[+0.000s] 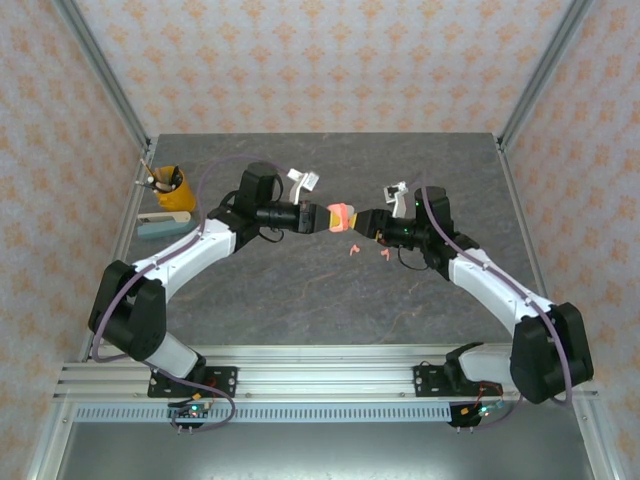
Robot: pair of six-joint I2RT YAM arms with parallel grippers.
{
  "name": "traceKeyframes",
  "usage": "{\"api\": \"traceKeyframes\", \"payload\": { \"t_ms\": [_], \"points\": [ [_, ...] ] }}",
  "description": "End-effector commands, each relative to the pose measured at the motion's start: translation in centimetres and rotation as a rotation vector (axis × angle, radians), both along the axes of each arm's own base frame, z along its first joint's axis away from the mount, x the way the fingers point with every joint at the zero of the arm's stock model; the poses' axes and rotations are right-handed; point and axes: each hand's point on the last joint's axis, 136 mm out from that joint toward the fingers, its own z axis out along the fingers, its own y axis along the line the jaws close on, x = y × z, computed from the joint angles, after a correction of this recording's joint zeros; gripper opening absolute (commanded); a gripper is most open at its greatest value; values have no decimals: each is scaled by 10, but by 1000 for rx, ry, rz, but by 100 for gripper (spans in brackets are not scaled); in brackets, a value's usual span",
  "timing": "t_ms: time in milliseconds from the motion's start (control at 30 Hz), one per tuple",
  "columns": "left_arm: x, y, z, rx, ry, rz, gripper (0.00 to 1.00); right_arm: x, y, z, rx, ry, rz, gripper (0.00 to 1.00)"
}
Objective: Insert the wireless bluetooth earbuds into the charging case
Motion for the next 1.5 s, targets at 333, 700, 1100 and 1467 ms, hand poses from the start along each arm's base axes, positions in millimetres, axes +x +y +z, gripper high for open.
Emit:
{"api": "traceKeyframes", "payload": {
  "t_ms": [333,700,1100,1467],
  "points": [
    [2,-16,14,-35,-40,-45,1,18,10,20,45,-62,22,42],
    [6,-20,16,-44,-41,-39,1,16,12,16,55,-56,44,32],
    [7,-23,22,-48,-48,-59,1,-1,9,13,25,-70,82,32],
    [-1,-28,19,-50,-22,-89,3,13,14,25,32,-92,85,19]
  ]
}}
